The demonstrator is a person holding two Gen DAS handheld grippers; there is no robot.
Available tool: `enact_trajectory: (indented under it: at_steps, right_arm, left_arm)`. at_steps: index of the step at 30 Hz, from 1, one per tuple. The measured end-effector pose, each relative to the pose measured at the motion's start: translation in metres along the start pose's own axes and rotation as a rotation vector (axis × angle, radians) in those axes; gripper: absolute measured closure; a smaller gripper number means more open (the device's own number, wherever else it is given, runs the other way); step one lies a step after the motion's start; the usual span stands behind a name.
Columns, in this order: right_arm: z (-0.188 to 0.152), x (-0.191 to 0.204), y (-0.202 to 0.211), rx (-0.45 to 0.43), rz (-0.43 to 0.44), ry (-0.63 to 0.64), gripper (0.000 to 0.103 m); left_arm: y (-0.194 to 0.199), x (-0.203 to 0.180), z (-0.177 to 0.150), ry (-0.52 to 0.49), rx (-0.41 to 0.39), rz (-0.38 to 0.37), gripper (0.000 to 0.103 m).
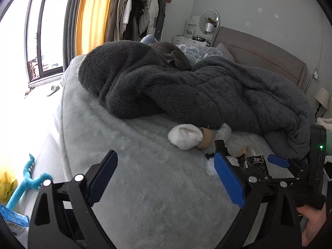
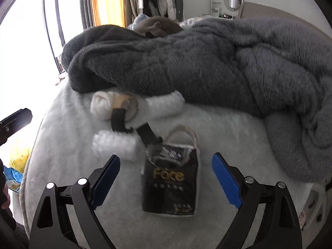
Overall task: Collect trash
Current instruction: 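Reach the right tool to the black Face tissue pack and grasp it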
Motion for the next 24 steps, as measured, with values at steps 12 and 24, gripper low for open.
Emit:
enact_trajectory:
  at_steps: [12, 24]
  right_arm:
    - [-0.014, -0.019, -0.006, 0.053, 0.068, -0.031, 0.014]
    - [-0.018, -0.023, -0.001, 0.056, 0.112, 0.024, 0.051]
  left_arm:
    - [-0.028, -0.037, -0.009, -0.033, 0.038, -0.032, 0.008]
    - [-0.055, -0.065, -0.022, -0.057, 0.079, -0.049, 0.008]
Point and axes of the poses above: each gripper's, at about its wrist camera, not at the fingertips, and y roughly against the way its jaws point, x to its left, z to its top, the point moved 1 cm from there along -y, roughly the way its jaws point, and after that the axes turned 5 degrees about -z, right-handed, at the moved point
